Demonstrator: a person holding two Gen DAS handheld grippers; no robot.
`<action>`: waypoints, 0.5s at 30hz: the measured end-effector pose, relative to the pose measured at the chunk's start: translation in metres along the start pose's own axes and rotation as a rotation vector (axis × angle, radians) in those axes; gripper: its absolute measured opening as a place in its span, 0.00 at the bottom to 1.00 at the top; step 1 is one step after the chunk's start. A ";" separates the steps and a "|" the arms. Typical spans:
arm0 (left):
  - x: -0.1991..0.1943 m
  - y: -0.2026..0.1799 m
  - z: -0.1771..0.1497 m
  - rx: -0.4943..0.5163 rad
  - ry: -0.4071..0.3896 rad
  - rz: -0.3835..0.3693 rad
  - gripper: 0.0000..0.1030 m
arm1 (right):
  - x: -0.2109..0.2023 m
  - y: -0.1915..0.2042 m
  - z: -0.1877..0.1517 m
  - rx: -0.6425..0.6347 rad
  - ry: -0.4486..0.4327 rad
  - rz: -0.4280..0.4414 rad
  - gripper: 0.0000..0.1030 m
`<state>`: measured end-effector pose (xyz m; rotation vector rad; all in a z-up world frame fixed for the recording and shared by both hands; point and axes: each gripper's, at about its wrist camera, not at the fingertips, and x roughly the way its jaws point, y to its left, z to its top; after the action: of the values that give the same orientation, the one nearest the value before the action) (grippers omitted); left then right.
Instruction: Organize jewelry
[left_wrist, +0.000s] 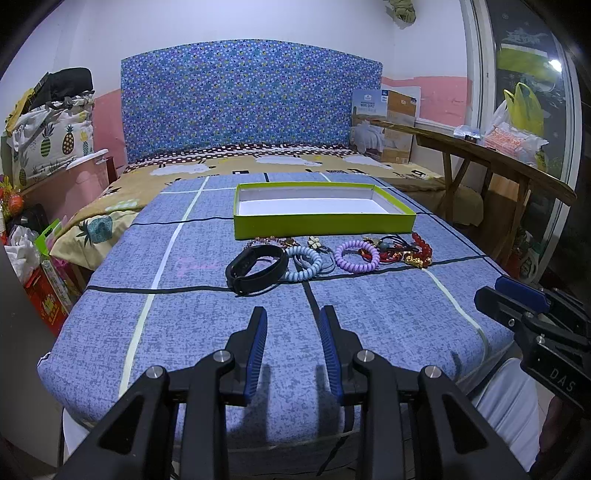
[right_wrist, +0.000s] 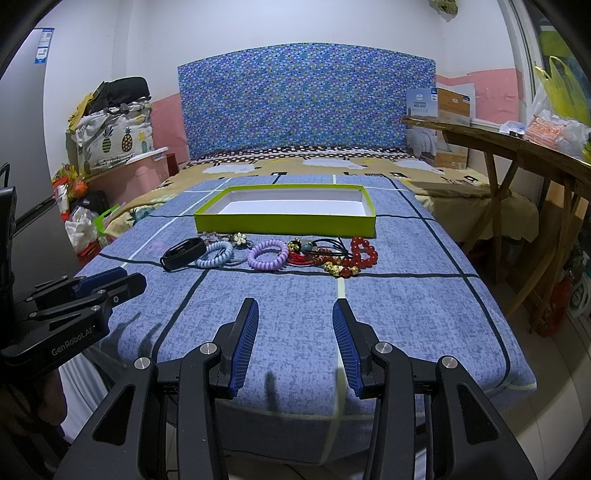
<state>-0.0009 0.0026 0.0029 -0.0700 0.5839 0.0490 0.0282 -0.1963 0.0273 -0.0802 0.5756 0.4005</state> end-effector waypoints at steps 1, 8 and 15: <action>0.000 0.000 0.000 0.000 0.001 -0.001 0.30 | 0.000 0.000 0.000 0.000 0.000 0.001 0.41; 0.007 0.004 0.003 -0.002 0.012 -0.007 0.30 | 0.007 -0.002 0.006 0.002 0.008 -0.007 0.41; 0.024 0.021 0.022 -0.016 0.009 0.025 0.30 | 0.026 -0.013 0.020 0.005 0.020 -0.023 0.41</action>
<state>0.0304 0.0257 0.0071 -0.0787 0.5933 0.0780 0.0633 -0.1952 0.0291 -0.0860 0.5945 0.3759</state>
